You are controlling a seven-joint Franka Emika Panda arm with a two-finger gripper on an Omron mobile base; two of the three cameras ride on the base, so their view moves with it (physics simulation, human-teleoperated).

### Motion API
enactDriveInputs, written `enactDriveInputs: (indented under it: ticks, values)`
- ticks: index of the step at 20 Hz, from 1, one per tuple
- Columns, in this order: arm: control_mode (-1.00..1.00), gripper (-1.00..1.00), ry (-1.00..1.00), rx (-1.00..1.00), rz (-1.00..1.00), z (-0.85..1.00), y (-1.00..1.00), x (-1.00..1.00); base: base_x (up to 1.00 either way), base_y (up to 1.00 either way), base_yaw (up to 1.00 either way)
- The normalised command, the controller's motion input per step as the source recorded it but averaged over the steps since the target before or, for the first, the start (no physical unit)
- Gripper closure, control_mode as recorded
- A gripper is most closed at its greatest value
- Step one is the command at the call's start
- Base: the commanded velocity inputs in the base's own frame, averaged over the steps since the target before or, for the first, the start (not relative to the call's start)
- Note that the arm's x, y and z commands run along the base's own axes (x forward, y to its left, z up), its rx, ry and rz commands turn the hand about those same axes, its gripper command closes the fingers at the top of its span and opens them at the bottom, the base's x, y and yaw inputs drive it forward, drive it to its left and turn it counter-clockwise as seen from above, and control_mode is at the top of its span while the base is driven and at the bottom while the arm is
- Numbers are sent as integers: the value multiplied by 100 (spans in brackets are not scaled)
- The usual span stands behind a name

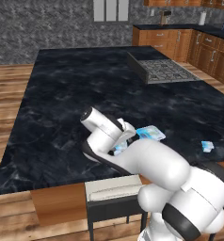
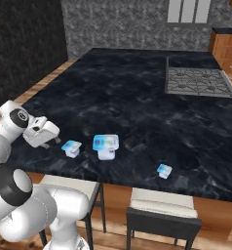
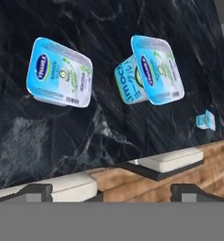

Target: Stack the yogurt containers by placing the smaller containers on top of the larger containers.

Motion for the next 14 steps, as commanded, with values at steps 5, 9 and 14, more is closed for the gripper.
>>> enactDriveInputs:
  ticks: [5,9,14]
  values:
    - [-100,-100,-4,0,0,0,0,2,0,0,0]
    - [-100,-100,0,0,0,-6,0,2,0,0,0]
    - [-100,-100,0,0,0,-5,0,4,0,0,0]
